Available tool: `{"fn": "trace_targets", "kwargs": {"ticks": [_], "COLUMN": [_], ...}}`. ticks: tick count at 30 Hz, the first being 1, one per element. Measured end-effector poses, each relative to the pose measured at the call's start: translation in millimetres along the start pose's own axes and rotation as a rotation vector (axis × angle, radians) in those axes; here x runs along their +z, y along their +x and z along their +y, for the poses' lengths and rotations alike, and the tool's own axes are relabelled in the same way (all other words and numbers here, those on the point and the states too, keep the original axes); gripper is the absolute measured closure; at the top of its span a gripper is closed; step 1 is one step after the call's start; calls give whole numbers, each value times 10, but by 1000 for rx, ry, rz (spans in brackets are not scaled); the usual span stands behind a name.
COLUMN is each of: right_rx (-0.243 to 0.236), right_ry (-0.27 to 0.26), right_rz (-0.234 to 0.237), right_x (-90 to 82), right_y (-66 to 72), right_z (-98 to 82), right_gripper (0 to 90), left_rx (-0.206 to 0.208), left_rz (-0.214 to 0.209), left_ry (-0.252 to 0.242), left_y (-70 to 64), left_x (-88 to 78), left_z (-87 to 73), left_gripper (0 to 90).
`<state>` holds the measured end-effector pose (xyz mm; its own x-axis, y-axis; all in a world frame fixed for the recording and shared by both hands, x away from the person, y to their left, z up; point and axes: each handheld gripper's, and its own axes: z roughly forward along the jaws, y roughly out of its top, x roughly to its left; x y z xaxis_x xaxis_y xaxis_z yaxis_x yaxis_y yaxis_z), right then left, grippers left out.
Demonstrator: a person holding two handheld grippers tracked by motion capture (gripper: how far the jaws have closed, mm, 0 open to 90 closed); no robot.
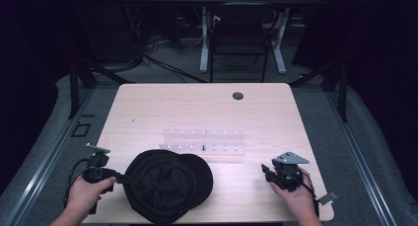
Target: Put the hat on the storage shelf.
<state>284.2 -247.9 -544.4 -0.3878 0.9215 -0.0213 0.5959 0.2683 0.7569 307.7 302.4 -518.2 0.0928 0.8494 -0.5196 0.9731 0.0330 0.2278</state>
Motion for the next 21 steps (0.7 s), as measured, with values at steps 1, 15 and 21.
{"fn": "trace_targets", "kwargs": {"ticks": [1,15,21], "right_rx": [1,0,0], "right_ry": [-2,-2,-3], "right_rz": [2,-1,-1], "right_x": [1,3,0], "right_y": [0,-3,-4], "right_z": [0,0,1], "right_gripper": [540,540,540], "left_rx": [13,5,4], "left_rz": [4,-19,-36], "left_ry": [1,-13,-21], "left_y": [5,-50,-135], "left_x": [-16,-198,-323], "left_z": [6,55,91], "left_gripper": [856,856,856]}}
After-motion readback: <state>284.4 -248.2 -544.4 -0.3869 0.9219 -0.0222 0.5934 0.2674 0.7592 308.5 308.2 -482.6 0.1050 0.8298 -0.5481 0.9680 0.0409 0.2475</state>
